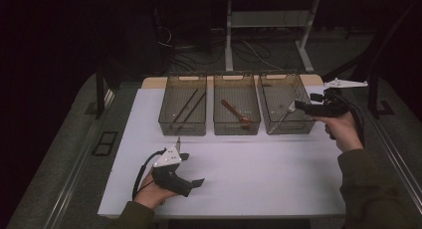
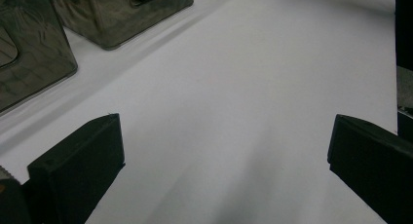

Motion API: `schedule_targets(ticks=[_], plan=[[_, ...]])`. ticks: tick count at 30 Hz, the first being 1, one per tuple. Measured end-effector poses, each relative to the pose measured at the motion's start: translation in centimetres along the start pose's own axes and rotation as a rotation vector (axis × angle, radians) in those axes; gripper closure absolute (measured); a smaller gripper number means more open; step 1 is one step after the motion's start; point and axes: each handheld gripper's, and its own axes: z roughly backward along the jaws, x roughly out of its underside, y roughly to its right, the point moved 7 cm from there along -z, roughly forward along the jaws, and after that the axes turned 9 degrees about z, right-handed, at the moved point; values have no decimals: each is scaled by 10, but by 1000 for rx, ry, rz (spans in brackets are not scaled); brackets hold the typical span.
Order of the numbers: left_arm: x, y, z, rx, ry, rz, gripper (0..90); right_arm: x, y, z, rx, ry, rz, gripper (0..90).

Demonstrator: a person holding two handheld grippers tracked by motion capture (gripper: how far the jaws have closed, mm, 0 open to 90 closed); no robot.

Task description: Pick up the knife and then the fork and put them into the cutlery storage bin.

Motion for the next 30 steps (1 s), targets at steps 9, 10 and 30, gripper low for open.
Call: schedule_targets(ticks=[9,10,30], plan=[[1,-1,0,-7,-7,-3,0,14,-31,17,-52,28,17,171],[1,-1,0,-9,-8,-4,0,15,-35,19,-54,35,24,171],[0,-4,3,-35,-3,-1,0,78,-104,37,-116,47,99,170]])
